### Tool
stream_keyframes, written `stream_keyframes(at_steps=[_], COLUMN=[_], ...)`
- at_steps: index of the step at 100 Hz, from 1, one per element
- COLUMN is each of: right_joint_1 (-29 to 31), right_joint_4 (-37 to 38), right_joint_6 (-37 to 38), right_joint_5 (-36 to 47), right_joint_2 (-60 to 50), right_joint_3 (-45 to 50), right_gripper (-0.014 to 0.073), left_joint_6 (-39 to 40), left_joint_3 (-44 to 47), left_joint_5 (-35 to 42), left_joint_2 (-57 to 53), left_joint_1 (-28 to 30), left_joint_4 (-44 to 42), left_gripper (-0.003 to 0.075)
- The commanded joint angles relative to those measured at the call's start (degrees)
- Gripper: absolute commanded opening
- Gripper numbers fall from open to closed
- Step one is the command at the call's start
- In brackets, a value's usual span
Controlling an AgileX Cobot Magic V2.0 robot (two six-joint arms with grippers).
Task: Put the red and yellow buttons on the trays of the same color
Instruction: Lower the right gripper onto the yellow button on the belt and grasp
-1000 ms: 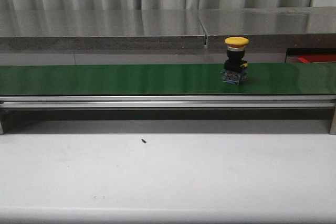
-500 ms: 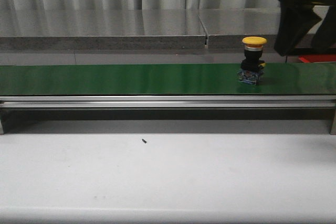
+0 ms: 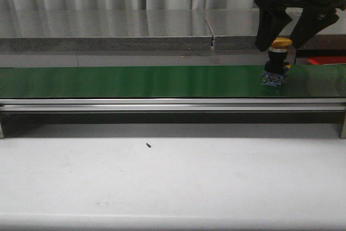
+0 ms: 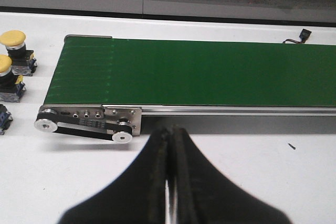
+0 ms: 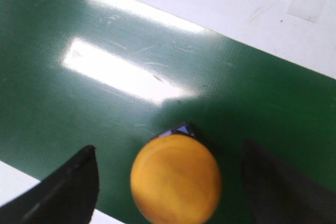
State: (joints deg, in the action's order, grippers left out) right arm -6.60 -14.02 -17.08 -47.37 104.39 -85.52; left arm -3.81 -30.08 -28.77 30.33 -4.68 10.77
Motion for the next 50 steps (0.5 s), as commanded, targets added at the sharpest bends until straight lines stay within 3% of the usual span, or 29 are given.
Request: stream_keyframes(at_steps=[1,14,21,37,50], right_joint_1=[0.05,0.05,0.16,1.72,6.34], right_joint_4=[-0.45,-0.34,-0.34,-0.34,-0.02], right_joint_6=[-0.30,1.16,1.56,2.13,2.66], right_joint_5=[0.49,-0.50,-0.78,-3.02,-6.00], right_joint_2=[-1.59,-0.91,-1.32,-4.82,-8.67], right_joint_3=[-2.22,-2.22,-2.22,-2.22,-2.22], right_gripper=[0.0516,0.0288,0.0210,0.0187,0.0187], left_joint_6=[0.19,0.19,0.19,0.19,0.19], left_joint_3=[-1.61,-1.61,-1.61,-1.61,-1.61], left_joint_5=[3.83,3.83,3.83,3.83,3.83], left_joint_2=[0.21,0.21,0.21,0.21,0.21], left_joint_1=[-0.33,-0.33,-0.33,-0.33,-0.33], left_joint_4=[0.75,0.75,0.75,0.75,0.75], left_gripper=[-0.0019,-0.0019,-0.0019,-0.0019,-0.0019])
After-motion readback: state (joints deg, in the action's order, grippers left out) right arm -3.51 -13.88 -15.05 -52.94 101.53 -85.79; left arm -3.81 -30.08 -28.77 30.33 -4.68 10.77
